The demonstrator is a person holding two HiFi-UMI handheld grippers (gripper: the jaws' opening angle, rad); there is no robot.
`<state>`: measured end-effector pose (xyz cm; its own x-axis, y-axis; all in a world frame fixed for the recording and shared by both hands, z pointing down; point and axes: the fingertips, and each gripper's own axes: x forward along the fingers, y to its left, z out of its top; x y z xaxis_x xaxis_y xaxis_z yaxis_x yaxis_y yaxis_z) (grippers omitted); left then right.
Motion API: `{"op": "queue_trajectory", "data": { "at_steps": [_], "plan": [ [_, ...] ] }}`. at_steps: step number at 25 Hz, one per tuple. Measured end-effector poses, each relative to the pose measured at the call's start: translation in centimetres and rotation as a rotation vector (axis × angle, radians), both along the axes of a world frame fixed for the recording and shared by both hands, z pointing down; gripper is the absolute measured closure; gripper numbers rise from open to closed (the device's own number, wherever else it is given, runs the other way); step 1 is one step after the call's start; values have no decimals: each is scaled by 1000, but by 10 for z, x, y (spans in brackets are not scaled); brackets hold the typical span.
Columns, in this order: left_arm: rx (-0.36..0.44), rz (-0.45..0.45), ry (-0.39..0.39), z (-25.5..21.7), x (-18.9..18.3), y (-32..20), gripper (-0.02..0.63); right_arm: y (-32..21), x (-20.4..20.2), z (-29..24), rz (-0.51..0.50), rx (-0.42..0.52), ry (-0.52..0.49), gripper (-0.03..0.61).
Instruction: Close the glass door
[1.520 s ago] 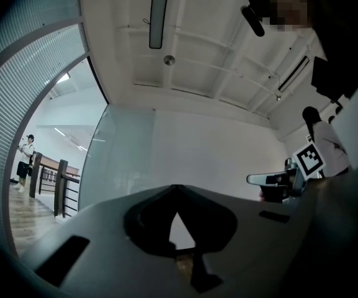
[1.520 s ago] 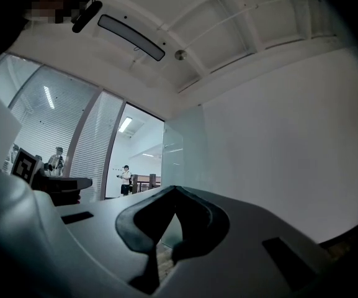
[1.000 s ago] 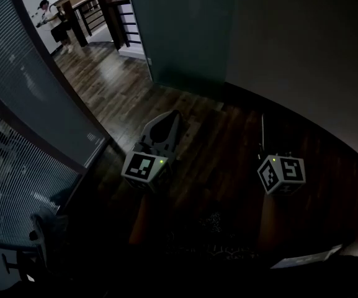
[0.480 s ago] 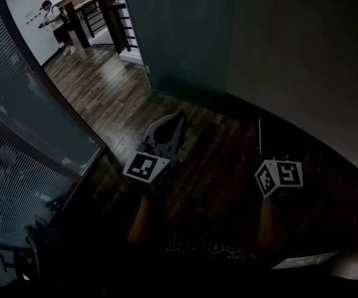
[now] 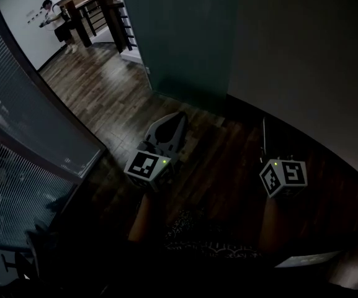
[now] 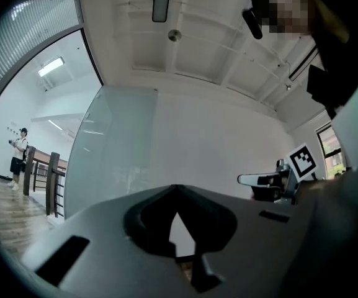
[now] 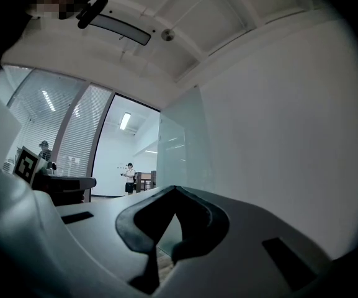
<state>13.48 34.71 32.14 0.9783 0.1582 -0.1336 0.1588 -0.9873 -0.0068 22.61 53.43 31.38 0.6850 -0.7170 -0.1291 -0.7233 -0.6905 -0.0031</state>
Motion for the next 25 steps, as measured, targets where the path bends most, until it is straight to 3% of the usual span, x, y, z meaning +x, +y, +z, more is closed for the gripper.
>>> {"op": "queue_trajectory", "data": {
  "at_steps": [11, 25],
  "plan": [
    [-3, 58, 25, -9, 96, -67, 612, -65, 80, -13, -31, 31, 58, 575],
    [6, 110, 38, -29, 223, -149, 612, -133, 210, -23, 115, 23, 38, 575]
  ]
}}
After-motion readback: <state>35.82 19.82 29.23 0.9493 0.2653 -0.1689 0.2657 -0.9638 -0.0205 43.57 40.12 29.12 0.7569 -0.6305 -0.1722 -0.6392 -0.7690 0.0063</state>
